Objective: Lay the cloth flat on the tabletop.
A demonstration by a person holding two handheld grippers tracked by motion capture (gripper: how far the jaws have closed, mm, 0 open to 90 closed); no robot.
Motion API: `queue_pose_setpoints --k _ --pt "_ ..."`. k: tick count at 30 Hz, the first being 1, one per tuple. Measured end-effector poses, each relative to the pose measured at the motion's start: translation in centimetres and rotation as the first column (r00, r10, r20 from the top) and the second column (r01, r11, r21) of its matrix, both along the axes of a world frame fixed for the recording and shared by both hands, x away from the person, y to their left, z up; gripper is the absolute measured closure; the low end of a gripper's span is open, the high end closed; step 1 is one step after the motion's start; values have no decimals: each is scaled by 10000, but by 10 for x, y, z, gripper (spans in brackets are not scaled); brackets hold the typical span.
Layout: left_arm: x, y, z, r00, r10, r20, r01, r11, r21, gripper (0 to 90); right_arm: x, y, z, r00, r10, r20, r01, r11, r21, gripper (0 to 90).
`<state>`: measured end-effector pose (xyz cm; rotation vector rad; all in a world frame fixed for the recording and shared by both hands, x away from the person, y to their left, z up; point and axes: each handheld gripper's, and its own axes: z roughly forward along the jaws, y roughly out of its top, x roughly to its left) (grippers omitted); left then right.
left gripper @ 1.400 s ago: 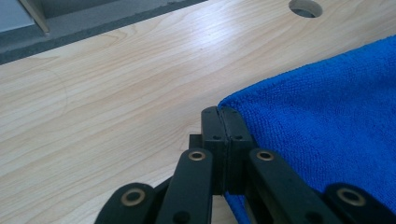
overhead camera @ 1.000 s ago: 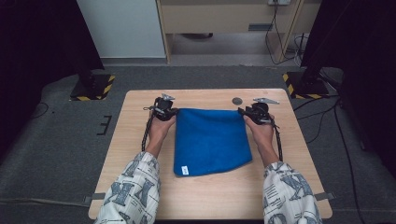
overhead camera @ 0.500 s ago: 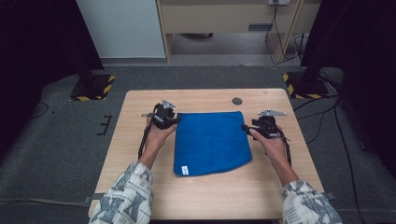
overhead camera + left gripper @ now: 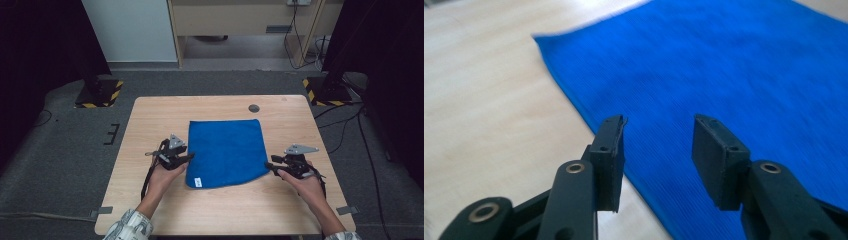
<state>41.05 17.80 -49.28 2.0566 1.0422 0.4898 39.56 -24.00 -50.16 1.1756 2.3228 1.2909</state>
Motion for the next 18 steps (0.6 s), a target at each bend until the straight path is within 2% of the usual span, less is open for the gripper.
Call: queue_pose_setpoints --k 1,6,13,18 --pt "-6 0 -4 10000 -43 -8 43 10000 -75 558 -2 -1 -2 9999 62 -86 -63 10000 -70 527" --pt "-24 -1 -15 9992 -384 -144 387 9989 270 557 -10 -4 -11 9982 248 -537 -268 9990 -367 519" --pt "-31 0 -17 9980 -557 -285 563 9982 225 547 -8 -6 -17 9948 229 -993 -268 9989 -384 499" --pt "-30 -6 -24 9954 -832 -467 860 9944 615 546 -4 -4 -22 9886 374 -1459 -453 9977 -511 489"
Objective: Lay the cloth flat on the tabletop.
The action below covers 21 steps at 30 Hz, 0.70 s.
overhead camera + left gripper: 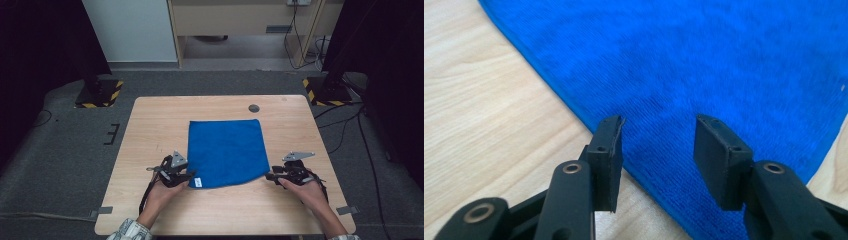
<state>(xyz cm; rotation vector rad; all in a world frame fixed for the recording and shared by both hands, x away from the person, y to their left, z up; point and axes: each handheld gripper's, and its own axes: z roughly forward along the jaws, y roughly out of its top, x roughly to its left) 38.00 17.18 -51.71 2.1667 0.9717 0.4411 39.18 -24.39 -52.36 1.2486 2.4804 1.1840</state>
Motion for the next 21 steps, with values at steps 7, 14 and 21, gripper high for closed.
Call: queue_pose_setpoints --k 7,14,21 --pt "1 -2 -5 9999 -15 -102 16 9998 181 548 5 7 -1 9995 119 -301 -121 9999 -84 509" --pt "2 -1 -6 9999 50 -103 -47 9997 242 554 5 16 8 9987 514 -27 -513 9984 241 574" --pt "3 -1 -6 9999 61 -122 -58 9995 299 554 17 39 14 9968 789 -126 -780 9951 605 556"
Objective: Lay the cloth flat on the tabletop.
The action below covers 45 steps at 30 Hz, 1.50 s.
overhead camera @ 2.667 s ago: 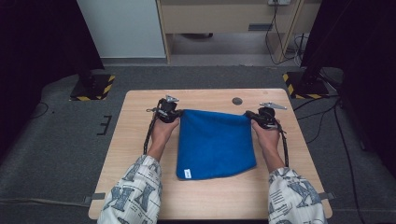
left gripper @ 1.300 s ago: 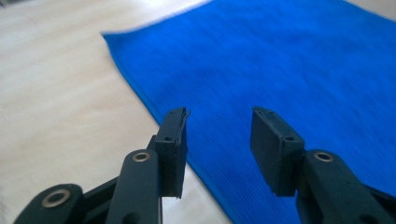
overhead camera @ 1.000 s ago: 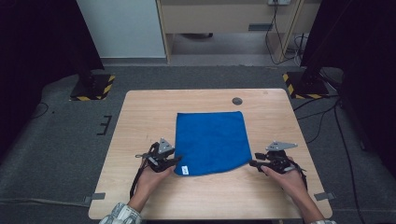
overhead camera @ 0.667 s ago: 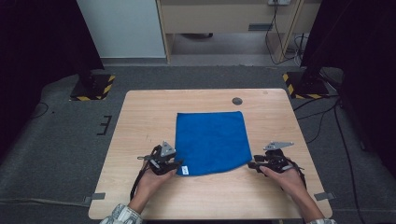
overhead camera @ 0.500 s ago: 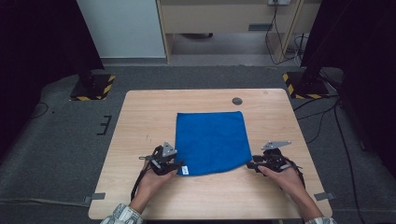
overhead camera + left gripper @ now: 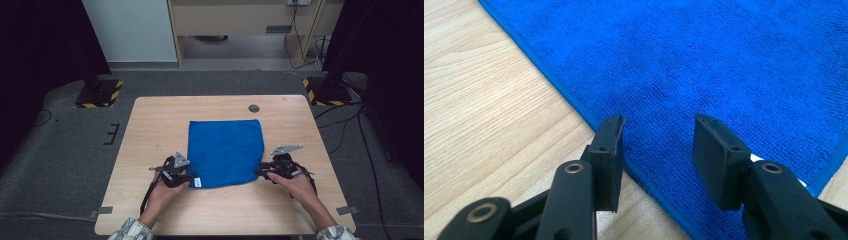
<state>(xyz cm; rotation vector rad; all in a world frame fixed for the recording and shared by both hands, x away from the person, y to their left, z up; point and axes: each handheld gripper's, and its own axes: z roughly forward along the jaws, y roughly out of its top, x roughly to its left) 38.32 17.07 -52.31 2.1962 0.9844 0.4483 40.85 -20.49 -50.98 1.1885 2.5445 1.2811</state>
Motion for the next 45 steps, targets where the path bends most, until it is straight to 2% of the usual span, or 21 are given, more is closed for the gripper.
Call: queue_pose_setpoints --k 5,10,15,16,17,18,24,27,33,35,37,40,41,44,45 --pt "0 1 0 10000 -10 31 10 10000 -4 554 14 23 -3 9997 167 -163 -170 9997 -199 547" --pt "1 1 -1 10000 -24 -16 25 9999 98 554 23 43 -3 9992 350 -177 -363 9963 -777 639" --pt "2 1 -2 10000 7 -49 -6 9999 129 553 27 54 -1 9992 408 -46 -410 9967 -698 620" --pt "1 1 -2 10000 -12 -24 13 9999 118 553 28 55 0 9992 398 -96 -404 9960 -795 625" --pt "1 1 -2 10000 -11 -25 11 9999 118 554 28 56 0 9989 454 124 -440 9941 -990 644" --pt "1 1 -2 10000 -6 -25 6 9999 118 554 28 56 1 9992 380 80 -371 9949 -938 655" --pt "2 1 -2 10000 -13 -63 14 10000 94 557 18 31 16 9983 35 575 -9 9989 -459 738" --pt "1 1 -2 10000 -27 -34 27 9999 110 560 8 12 22 9960 -196 866 231 9990 -391 731" --pt "1 1 -2 10000 -26 -16 26 9999 113 560 -12 -21 18 9923 -691 1028 728 9968 -331 695" --pt "1 1 -2 10000 -18 -17 18 9999 101 560 -14 -28 15 9921 -759 999 798 9962 -355 670" --pt "1 1 -2 10000 -24 -11 24 9999 107 560 -15 -31 11 9942 -865 642 892 9953 -389 635" --pt "1 1 -2 10000 -40 4 40 9999 127 561 -10 -31 4 9945 -959 416 979 9939 -506 596" --pt "1 1 -2 10000 -44 4 44 9999 128 561 -7 -29 2 9945 -1024 209 1034 9932 -540 584" --pt "1 1 -2 10000 -53 5 53 9999 125 561 -2 -26 -2 9950 -1001 -5 999 9931 -613 593" --pt "1 1 -2 10000 -60 9 60 9999 131 562 -1 -25 -2 9953 -962 -126 954 9940 -542 627"
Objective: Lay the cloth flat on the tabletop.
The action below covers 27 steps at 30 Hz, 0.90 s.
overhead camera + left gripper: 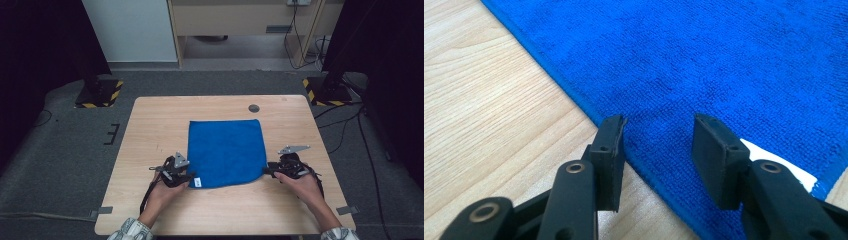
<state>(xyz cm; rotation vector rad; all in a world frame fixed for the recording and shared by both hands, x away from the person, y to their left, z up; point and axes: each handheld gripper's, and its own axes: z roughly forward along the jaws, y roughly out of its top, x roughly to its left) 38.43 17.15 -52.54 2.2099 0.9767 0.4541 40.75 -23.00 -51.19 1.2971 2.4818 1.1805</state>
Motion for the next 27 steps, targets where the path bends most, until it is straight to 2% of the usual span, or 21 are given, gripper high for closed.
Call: queue_pose_setpoints --k 4,7,10,13,16,18,19,20,21,23,26,27 --pt "0 0 0 10000 -1 15 1 10000 13 562 1 8 4 9993 371 105 -372 9993 47 843" --pt "0 0 0 10000 -5 29 5 10000 49 562 6 21 10 9976 690 81 -689 9976 -53 885" --pt "-1 0 0 10000 11 13 -11 10000 41 562 15 44 18 9956 936 -30 -936 9954 -199 887" --pt "0 0 0 10000 9 5 -9 10000 48 562 30 84 24 9920 1258 -111 -1262 9911 -414 887" --pt "-1 0 1 10000 12 -10 -12 10000 69 561 46 127 20 9893 1412 -364 -1437 9865 -781 885" --pt "0 0 0 10000 9 -35 -9 10000 38 560 56 150 13 9885 1457 -413 -1488 9852 -854 830" --pt "0 1 0 10000 16 -47 -16 10000 18 559 58 159 10 9881 1455 -505 -1494 9853 -830 749" --pt "0 1 0 10000 16 -59 -16 10000 25 559 60 165 8 9866 1569 -454 -1602 9838 -806 639" --pt "-1 1 0 10000 6 -58 -6 10000 29 559 60 168 9 9878 1494 -436 -1527 9846 -849 633" --pt "0 1 1 10000 -29 -58 29 10000 49 559 55 168 14 9872 1594 -22 -1592 9848 -692 633" --pt "0 1 1 10000 -39 -90 39 10000 46 559 49 159 21 9883 1492 326 -1467 9868 -690 650" --pt "0 1 1 10000 -41 -82 41 10000 67 558 47 153 24 9909 1286 405 -1251 9891 -783 655"
